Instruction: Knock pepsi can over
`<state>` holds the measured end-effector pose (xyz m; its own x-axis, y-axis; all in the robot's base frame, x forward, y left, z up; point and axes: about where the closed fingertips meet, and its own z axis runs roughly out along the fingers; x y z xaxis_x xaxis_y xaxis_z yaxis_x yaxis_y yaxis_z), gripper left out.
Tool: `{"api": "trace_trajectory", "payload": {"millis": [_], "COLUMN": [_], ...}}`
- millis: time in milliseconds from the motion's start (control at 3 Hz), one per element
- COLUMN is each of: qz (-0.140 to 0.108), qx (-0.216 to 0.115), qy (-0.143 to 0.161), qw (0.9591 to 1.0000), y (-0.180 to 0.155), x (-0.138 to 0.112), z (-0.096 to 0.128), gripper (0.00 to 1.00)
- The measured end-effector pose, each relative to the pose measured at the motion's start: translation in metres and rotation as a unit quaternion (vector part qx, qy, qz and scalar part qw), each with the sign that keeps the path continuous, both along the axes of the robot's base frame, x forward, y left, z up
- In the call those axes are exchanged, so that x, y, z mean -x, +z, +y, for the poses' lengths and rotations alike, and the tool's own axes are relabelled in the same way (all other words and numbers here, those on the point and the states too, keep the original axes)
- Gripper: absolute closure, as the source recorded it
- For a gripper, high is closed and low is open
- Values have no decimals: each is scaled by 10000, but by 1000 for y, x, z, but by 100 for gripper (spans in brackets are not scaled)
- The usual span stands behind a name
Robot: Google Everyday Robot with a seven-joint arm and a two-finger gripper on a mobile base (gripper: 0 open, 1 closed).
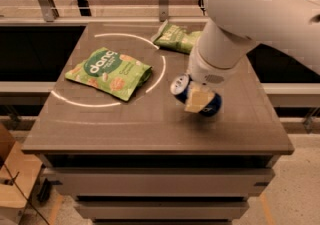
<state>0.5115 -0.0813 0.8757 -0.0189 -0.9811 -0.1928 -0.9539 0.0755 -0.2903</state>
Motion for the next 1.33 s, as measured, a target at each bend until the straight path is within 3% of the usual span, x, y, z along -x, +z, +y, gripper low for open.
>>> {"api": "trace_trajectory", "payload": {"millis": [333, 667, 1000, 1333], "qz": [2, -3, 22, -33], "qx": [2, 454, 1026, 1087], "qy": [-1, -75, -165, -176], "qw": [10000, 9989, 9946, 9939], "y": [1, -17, -40, -39], "x": [0, -6, -12, -14], "z": [0, -12, -27, -31], "gripper": [12, 0, 0, 0]}}
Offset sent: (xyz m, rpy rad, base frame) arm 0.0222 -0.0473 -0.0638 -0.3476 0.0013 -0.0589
